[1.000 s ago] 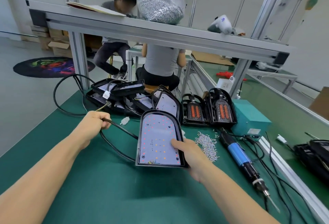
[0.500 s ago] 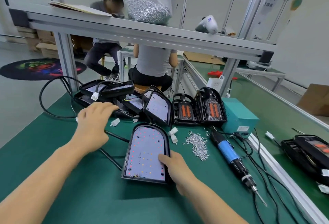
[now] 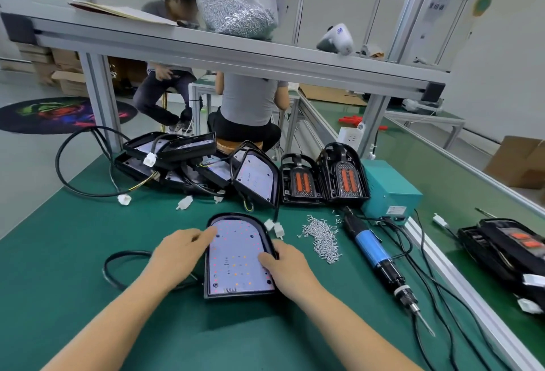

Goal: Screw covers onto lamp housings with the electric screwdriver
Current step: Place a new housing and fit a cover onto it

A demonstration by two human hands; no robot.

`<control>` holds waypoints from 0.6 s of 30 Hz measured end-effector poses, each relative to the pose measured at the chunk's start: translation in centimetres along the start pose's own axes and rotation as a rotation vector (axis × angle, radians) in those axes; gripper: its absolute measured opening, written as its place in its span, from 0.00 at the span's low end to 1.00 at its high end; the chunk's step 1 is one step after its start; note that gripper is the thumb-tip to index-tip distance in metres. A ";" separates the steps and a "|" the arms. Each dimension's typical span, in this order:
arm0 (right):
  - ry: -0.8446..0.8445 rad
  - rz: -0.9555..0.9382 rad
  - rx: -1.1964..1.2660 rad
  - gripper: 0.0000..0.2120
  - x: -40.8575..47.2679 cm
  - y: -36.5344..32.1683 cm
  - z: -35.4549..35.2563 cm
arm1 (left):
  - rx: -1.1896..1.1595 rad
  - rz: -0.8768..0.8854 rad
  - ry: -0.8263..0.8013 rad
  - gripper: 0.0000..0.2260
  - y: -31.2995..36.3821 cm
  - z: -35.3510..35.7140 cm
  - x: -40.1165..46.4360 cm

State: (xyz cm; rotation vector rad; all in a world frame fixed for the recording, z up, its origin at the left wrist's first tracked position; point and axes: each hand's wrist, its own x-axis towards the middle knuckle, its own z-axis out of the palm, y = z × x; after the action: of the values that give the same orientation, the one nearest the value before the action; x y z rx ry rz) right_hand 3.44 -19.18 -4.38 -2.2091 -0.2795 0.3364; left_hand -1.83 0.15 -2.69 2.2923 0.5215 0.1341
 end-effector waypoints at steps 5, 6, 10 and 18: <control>0.031 0.004 -0.074 0.13 0.7 -0.2 -0.4 | -0.412 -0.080 -0.072 0.03 0.9 2.8 0.9; 0.065 -0.020 -0.107 0.14 1.0 -0.3 -1.0 | -0.402 -0.053 -0.055 0.03 0.7 2.9 1.1; 0.375 -0.066 -0.184 0.14 4.4 -0.3 -5.4 | -0.359 0.025 0.070 0.04 0.1 3.1 1.1; 0.595 0.080 -0.546 0.13 10.9 1.6 -12.0 | -0.743 -0.088 -0.005 0.16 0.5 3.7 1.4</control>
State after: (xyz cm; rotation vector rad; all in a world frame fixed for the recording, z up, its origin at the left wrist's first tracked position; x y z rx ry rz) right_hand 17.81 -25.52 -0.08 -2.7332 0.0572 -0.4087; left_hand 0.56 -2.01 -5.05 1.5430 0.4683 0.2346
